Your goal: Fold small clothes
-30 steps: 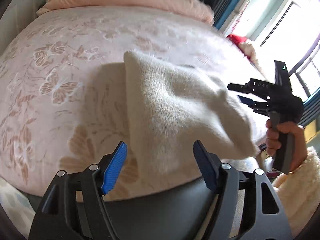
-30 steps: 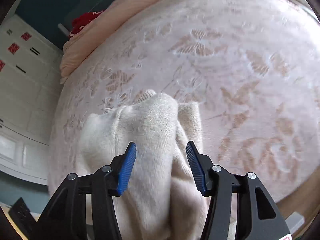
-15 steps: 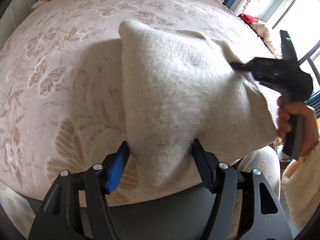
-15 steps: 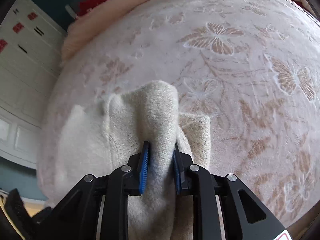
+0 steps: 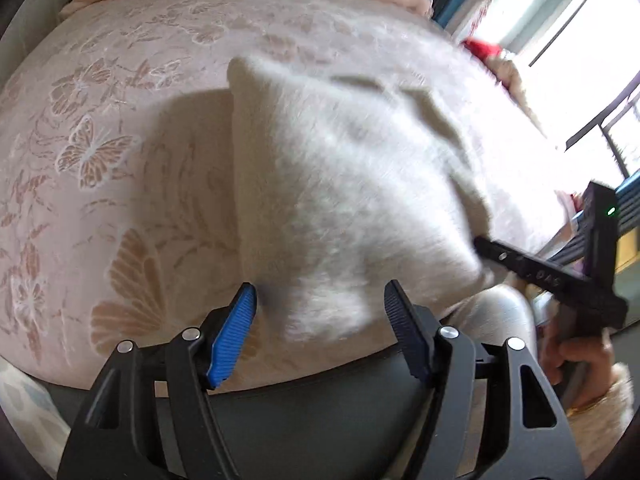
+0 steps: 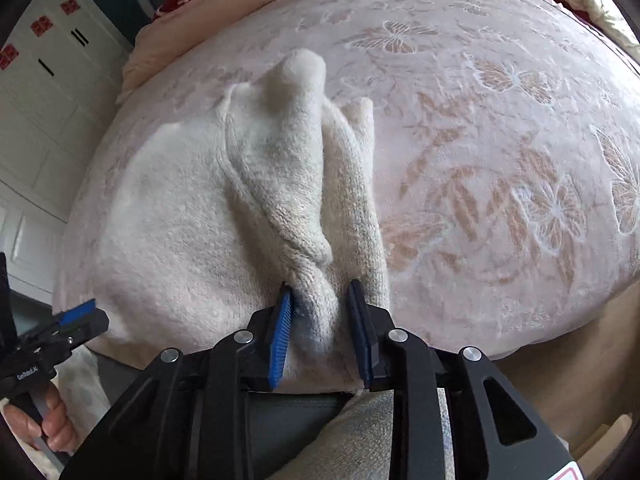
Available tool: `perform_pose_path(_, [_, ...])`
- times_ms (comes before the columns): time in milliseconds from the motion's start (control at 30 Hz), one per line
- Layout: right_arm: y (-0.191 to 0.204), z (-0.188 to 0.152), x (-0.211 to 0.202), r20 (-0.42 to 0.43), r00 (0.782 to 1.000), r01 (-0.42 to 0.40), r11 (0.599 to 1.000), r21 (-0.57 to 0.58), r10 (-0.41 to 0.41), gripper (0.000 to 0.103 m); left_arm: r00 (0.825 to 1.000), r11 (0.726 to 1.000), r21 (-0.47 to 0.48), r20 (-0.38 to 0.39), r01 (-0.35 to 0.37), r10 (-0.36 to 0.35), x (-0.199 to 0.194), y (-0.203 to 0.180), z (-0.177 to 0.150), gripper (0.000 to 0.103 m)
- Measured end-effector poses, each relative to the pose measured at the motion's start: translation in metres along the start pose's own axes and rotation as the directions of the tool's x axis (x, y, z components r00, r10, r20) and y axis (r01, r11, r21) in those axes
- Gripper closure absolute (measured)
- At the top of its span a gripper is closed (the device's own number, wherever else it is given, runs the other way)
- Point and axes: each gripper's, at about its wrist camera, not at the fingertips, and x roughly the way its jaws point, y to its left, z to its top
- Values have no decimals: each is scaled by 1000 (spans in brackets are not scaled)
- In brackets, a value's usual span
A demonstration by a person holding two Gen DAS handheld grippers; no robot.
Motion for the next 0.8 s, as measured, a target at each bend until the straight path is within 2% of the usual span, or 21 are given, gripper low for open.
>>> perform_pose_path(33, [-1, 4, -5, 22, 1000, 5, 1000, 0, -5, 52, 999, 999, -33, 32, 29, -28, -7, 4, 5, 21])
perform_pose_path(67, [-2, 7, -10, 54, 998, 17, 1000, 1, -17, 34, 997, 996, -71, 69, 50, -45, -13, 8, 10, 11])
perform_pose_path(100, [-5, 11, -11, 73, 997, 31, 1000, 7, -31, 30, 993, 991, -112, 97, 72, -61, -16, 14, 17, 10])
perform_pose_path(200, [-22, 20, 6, 28, 1000, 1, 997, 73, -3, 28, 990, 966, -218, 45, 142, -135, 11, 32, 38, 9])
perform_pose_path(333, [-39, 18, 46, -73, 988, -115, 971, 212, 133, 28, 987, 939, -320, -51, 127, -151, 60, 52, 49, 9])
perform_pose_path(400, [-41, 14, 53, -61, 984, -150, 958, 244, 170, 20, 975, 916, -363, -71, 169, -208, 79, 57, 47, 9])
perform_pose_path(467, [-43, 12, 56, -34, 980, -180, 947, 265, 196, 15, 975, 906, -383, -56, 179, -216, 86, 58, 43, 5])
perform_pose_path(600, [-45, 15, 64, -16, 973, -217, 930, 296, 232, 7, 980, 922, -350, -42, 167, -194, 88, 50, 46, 5])
perform_pose_path(633, [-42, 17, 66, -20, 971, -223, 930, 291, 239, 9, 980, 924, -344, -46, 167, -194, 88, 47, 46, 5])
perform_pose_path(667, [-38, 19, 67, -23, 967, -238, 929, 283, 255, 22, 978, 926, -335, -52, 175, -204, 88, 43, 50, 16])
perform_pose_path(700, [-33, 22, 68, -30, 962, -253, 925, 284, 272, 41, 978, 929, -327, -58, 172, -201, 86, 40, 53, 20])
perform_pose_path(733, [-29, 23, 65, -31, 960, -259, 921, 292, 280, 48, 979, 932, -323, -62, 166, -196, 84, 37, 56, 30])
perform_pose_path(767, [-26, 26, 60, -23, 957, -269, 916, 296, 289, 62, 983, 940, -311, -66, 140, -169, 79, 33, 58, 41])
perform_pose_path(800, [-23, 28, 55, -18, 958, -270, 917, 293, 287, 66, 986, 946, -298, -70, 127, -154, 73, 29, 61, 45])
